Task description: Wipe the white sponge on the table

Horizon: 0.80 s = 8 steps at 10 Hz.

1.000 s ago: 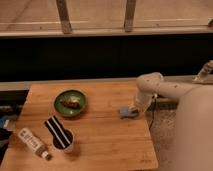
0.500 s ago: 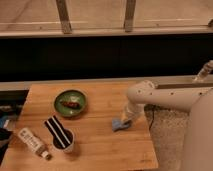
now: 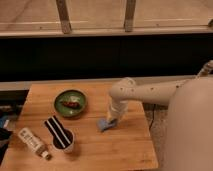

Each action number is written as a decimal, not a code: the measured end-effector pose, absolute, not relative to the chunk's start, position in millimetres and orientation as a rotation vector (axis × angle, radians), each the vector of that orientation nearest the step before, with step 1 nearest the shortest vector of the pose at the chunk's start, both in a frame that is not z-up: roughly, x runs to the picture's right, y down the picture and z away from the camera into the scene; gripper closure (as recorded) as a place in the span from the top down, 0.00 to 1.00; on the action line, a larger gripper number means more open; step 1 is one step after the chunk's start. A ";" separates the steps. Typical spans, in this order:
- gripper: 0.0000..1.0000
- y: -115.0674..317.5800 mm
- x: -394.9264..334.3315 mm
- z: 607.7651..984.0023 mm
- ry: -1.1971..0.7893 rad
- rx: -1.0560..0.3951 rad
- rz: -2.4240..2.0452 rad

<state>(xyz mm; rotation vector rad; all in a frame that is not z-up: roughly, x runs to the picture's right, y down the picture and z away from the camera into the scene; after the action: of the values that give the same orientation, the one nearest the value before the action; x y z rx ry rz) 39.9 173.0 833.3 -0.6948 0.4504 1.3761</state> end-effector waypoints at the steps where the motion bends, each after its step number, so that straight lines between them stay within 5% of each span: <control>1: 0.00 163.9 34.7 841.0 0.437 -0.695 1.371; 8: 0.00 114.7 100.3 884.1 0.521 -0.570 1.511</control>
<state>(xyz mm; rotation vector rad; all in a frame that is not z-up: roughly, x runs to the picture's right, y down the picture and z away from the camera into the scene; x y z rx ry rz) 100.3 114.7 884.1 -0.5699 0.5212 1.5107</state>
